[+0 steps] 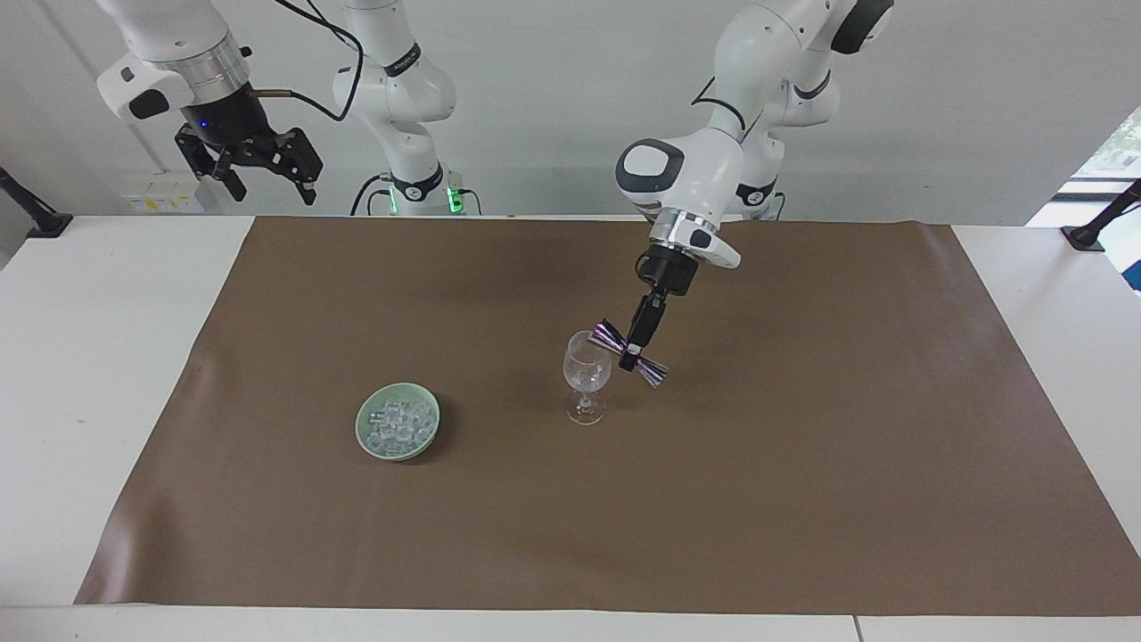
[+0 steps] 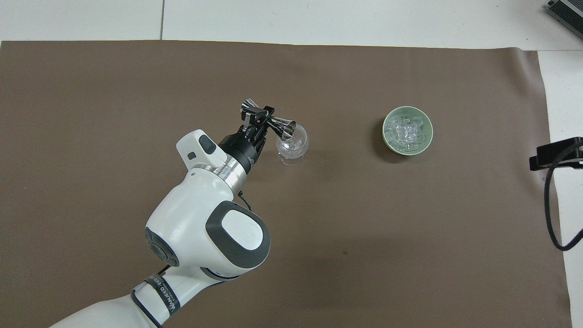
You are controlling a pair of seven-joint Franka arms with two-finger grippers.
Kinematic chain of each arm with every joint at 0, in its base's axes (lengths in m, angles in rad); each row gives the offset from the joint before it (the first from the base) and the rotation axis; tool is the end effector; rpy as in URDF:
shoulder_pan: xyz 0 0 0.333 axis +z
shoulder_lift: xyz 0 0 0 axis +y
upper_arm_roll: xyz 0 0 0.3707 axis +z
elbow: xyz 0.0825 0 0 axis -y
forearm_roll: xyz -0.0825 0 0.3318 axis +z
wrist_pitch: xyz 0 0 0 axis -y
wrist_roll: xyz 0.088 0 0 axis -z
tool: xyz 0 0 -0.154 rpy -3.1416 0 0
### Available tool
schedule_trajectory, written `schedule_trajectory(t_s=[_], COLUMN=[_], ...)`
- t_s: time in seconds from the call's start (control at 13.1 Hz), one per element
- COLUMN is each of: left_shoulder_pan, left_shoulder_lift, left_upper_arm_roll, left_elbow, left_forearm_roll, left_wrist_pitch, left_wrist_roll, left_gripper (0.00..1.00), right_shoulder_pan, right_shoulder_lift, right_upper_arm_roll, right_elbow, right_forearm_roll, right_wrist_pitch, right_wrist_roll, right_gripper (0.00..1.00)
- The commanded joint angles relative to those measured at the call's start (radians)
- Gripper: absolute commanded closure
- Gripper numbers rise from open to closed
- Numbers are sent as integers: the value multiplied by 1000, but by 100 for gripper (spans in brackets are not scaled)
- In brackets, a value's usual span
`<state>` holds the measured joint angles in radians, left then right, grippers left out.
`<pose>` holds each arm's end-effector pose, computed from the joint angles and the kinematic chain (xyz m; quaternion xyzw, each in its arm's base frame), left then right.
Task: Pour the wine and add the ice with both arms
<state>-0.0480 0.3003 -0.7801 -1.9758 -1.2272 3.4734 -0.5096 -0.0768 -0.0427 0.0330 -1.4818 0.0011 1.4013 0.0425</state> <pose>0.5318 -0.3200 0.4893 0.7146 0.4969 0.1910 0.4538 0.4664 -0.0198 0.6750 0.9989 -0.0431 -0.0189 0.0002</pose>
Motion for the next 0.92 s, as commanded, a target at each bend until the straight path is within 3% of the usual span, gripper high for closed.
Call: schedule_trajectory(t_s=[0.0, 0.84], left_shoulder_pan=[-7, 2], left_shoulder_lift=[19, 19], left_upper_arm_roll=[2, 4], left_elbow=[18, 14], left_forearm_roll=[15, 14], left_wrist_pitch=[27, 27], left_wrist_roll=[17, 86], left_gripper=[100, 100], right_shoulder_pan=[-4, -4], right_shoulder_lift=[1, 0], right_upper_arm_roll=[-1, -1], right_elbow=[11, 11], right_forearm_roll=[19, 19], right_wrist_pitch=[-19, -19], right_wrist_roll=[-16, -16], right_gripper=[0, 0])
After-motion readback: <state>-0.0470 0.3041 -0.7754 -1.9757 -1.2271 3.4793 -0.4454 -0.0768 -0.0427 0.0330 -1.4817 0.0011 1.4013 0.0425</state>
